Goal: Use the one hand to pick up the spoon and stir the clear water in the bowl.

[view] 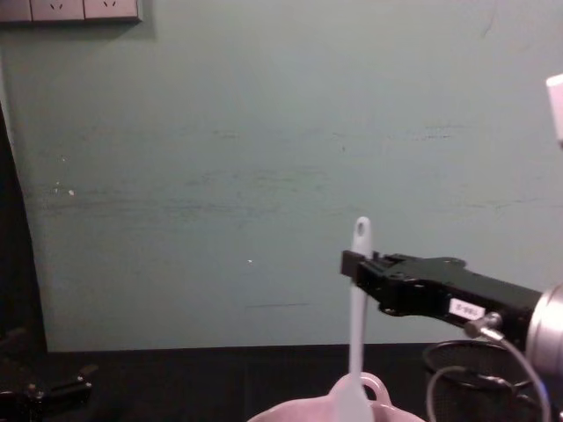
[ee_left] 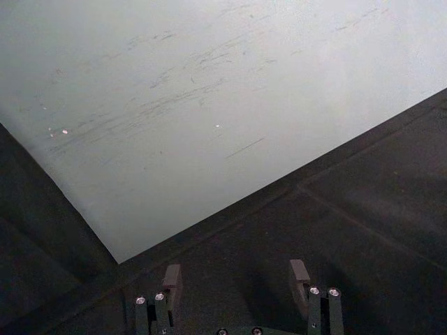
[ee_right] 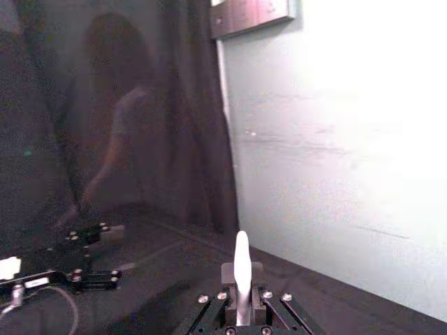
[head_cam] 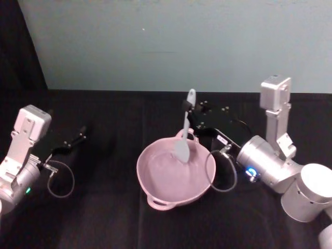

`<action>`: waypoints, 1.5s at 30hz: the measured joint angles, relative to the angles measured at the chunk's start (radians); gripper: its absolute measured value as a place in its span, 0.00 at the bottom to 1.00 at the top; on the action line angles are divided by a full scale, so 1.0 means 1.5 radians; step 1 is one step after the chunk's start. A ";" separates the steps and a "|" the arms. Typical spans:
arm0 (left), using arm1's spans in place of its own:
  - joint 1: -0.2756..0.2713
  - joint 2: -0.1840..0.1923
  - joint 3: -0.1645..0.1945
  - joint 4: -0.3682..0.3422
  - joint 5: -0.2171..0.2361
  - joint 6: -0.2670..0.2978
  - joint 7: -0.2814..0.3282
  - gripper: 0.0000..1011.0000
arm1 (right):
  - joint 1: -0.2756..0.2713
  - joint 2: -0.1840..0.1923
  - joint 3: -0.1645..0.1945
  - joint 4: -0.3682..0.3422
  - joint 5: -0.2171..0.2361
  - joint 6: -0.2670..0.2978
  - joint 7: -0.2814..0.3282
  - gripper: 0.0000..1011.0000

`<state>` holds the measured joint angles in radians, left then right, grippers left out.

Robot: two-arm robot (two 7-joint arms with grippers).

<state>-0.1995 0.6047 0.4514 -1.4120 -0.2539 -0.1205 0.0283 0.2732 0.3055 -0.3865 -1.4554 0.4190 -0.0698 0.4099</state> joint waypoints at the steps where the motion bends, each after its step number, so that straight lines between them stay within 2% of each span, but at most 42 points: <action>1: 0.000 0.000 0.000 0.000 0.000 0.000 0.000 0.99 | -0.002 0.002 0.003 -0.002 0.000 0.000 -0.001 0.12; 8: 0.000 0.000 0.000 0.000 0.000 0.000 0.000 0.99 | -0.021 0.018 0.019 -0.026 0.003 0.002 -0.003 0.12; 13: 0.000 0.000 0.000 0.000 0.000 0.000 0.000 0.99 | -0.036 0.029 0.020 -0.050 0.000 0.009 -0.002 0.12; 17: 0.000 0.000 0.000 0.000 0.000 0.000 0.000 0.99 | -0.049 0.035 0.011 -0.069 -0.004 0.014 0.005 0.12; 24: 0.000 0.000 0.000 0.000 0.000 0.000 0.000 0.99 | -0.062 0.030 -0.021 -0.091 -0.007 0.019 0.026 0.12; 32: 0.000 0.000 0.000 0.000 0.000 0.000 0.000 0.99 | -0.049 0.015 -0.042 -0.084 -0.003 0.014 0.035 0.12; 36: 0.000 0.000 0.000 0.000 0.000 0.000 0.000 0.99 | -0.033 0.005 -0.050 -0.066 -0.004 0.011 0.036 0.12; 41: 0.000 0.000 0.000 0.000 0.000 0.000 0.000 0.99 | -0.012 -0.007 -0.051 -0.032 -0.007 0.006 0.032 0.12; 45: 0.000 0.000 0.000 0.000 0.000 0.000 0.000 0.99 | -0.001 -0.011 -0.041 -0.013 -0.010 0.001 0.021 0.12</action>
<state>-0.1995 0.6047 0.4514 -1.4120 -0.2539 -0.1205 0.0283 0.2713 0.2891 -0.4487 -1.4746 0.4039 -0.0685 0.4416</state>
